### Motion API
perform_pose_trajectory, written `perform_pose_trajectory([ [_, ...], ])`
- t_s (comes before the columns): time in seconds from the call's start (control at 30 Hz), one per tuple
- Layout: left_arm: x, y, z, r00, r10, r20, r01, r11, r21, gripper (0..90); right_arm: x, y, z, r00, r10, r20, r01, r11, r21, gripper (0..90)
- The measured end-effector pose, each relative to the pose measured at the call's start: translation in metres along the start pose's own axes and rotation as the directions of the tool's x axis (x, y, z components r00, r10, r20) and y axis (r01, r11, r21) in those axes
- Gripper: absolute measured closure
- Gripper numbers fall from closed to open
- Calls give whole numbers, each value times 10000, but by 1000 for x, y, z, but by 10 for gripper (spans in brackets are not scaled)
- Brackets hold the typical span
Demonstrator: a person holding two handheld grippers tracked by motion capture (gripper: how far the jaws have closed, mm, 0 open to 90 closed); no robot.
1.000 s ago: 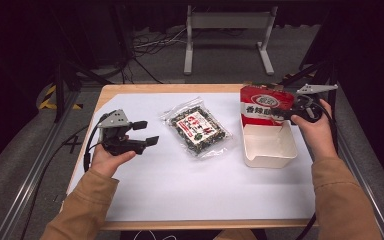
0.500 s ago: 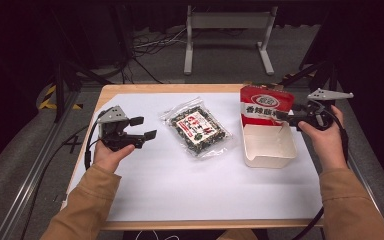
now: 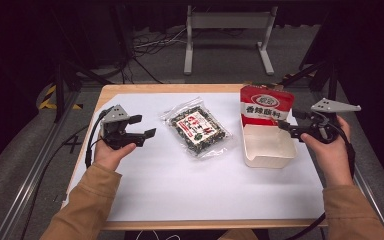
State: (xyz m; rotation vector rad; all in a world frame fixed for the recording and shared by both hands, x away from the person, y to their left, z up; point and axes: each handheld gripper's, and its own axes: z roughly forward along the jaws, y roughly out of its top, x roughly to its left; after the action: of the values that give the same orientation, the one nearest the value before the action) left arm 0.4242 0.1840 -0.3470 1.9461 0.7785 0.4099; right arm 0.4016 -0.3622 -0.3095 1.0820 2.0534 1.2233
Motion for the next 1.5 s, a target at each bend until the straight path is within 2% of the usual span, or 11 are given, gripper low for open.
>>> perform_pose_trajectory([
  [0.23, 2, -2, 1, 9999, -74, -77, 75, 9999, 123, 273, 29, -4, -3, 9981, -211, -575, 208, 9998, -62, 322],
  [0.47, 5, -3, 2, 9996, -263, -33, 264, 9992, 298, 284, 54, -5, 1, 9912, -507, -1223, 494, 9987, -139, 344],
  [0.5, 5, -3, 2, 9996, -263, -33, 264, 9992, 298, 296, 54, -5, 1, 9912, -507, -1223, 494, 9987, -139, 344],
  [0.57, 8, -4, 3, 9971, -647, -400, 668, 9963, 539, 308, 60, -6, 2, 9892, -589, -1340, 562, 9981, -236, 344],
  [0.63, 14, -5, 5, 9927, -1145, -374, 1163, 9918, 527, 316, 66, -8, 5, 9877, -729, -1380, 700, 9972, -259, 344],
  [0.7, 18, -5, 8, 9898, -1398, -291, 1411, 9886, 526, 315, 69, -10, 7, 9873, -766, -1394, 738, 9969, -255, 347],
  [0.9, 25, -3, 18, 9908, -1223, -572, 1273, 9874, 935, 275, 81, -13, 14, 9789, -941, -1816, 932, 9956, -138, 349],
  [0.93, 25, -1, 19, 9898, -1285, -614, 1339, 9864, 950, 275, 82, -13, 15, 9775, -994, -1859, 985, 9950, -143, 348],
  [1.13, 34, 17, 29, 9924, -950, -783, 1036, 9880, 1148, 261, 92, -13, 19, 9660, -1295, -2236, 1298, 9914, -134, 347],
  [1.37, 45, 31, 48, 9940, -903, -625, 964, 9899, 1035, 256, 104, -18, 23, 9517, -1606, -2618, 1596, 9869, -253, 349],
  [1.5, 50, 32, 59, 9942, -867, -633, 930, 9901, 1055, 275, 108, -23, 26, 9494, -1549, -2734, 1511, 9879, -350, 355],
])
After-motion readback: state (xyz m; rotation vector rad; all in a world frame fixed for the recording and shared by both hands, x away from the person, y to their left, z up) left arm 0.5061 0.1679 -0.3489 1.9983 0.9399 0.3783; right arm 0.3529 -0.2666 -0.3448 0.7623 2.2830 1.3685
